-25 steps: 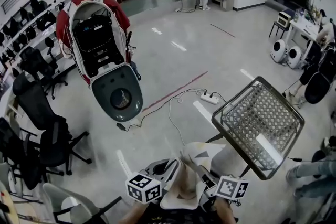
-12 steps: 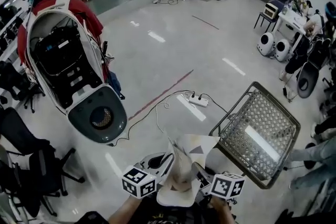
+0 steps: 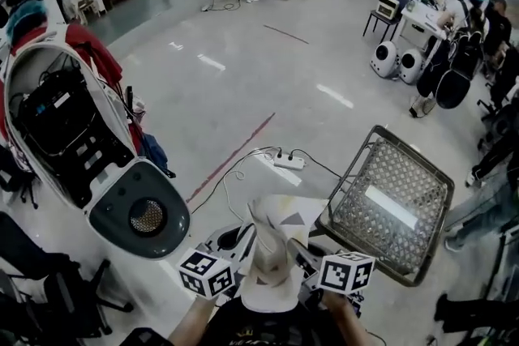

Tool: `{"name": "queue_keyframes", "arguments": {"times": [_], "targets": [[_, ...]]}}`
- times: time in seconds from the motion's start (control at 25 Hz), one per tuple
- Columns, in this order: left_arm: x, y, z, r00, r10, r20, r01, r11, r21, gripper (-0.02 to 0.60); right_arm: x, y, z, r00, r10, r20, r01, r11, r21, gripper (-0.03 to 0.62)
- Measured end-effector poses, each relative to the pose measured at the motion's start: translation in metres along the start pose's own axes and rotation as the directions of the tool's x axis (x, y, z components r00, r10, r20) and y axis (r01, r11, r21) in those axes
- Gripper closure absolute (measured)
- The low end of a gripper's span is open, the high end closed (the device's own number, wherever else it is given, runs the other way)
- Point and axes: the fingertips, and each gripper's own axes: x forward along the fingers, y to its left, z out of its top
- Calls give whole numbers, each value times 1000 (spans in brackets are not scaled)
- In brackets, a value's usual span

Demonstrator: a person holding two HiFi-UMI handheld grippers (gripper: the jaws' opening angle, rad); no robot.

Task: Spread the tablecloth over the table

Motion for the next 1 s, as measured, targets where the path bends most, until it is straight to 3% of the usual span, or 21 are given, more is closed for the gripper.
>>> {"name": "queue_keyframes", "arguments": {"times": [0.24, 0.48, 0.76, 1.0], "targets": [[18, 28, 16, 1000, 8, 26, -9, 1000, 18, 561, 22, -10, 42, 998, 9, 66, -9, 1000, 5, 579], [63, 28, 44, 999, 6, 38, -11, 993, 118, 561, 41, -28, 97, 997, 36, 69, -32, 998, -50, 579], [160, -1, 93, 998, 4, 56, -14, 984, 178, 561, 8, -84, 206, 989, 57, 136, -47, 996, -74, 579], [263, -29, 150, 995, -39, 92, 19, 977, 211, 561, -36, -154, 319, 968, 19, 249, 16, 991, -136, 577]]}}
